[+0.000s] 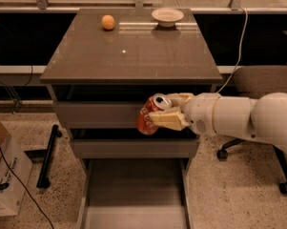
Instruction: Pick coke can from bottom drawer and place on counter
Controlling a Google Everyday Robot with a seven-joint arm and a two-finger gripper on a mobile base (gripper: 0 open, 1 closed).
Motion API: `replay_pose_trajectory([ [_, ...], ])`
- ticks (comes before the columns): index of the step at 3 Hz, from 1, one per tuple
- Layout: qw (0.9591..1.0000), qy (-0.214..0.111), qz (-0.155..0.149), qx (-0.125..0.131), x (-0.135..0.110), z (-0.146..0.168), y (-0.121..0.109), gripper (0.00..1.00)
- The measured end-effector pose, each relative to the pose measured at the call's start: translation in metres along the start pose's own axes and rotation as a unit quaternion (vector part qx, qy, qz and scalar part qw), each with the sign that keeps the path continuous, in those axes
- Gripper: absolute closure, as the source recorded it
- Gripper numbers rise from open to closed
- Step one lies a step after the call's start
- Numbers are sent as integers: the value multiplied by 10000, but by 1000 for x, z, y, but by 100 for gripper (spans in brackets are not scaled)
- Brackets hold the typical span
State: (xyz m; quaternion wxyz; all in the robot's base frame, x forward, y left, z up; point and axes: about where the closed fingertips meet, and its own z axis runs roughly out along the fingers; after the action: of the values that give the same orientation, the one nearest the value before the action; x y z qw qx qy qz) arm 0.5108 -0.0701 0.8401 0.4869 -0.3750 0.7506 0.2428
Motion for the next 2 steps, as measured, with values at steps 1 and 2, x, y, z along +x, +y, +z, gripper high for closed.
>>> replay_pose_trajectory([
  [1, 9984, 178, -424, 340, -47, -5, -16, 100],
  [2, 9952, 363, -666, 624, -91, -4, -38, 100],
])
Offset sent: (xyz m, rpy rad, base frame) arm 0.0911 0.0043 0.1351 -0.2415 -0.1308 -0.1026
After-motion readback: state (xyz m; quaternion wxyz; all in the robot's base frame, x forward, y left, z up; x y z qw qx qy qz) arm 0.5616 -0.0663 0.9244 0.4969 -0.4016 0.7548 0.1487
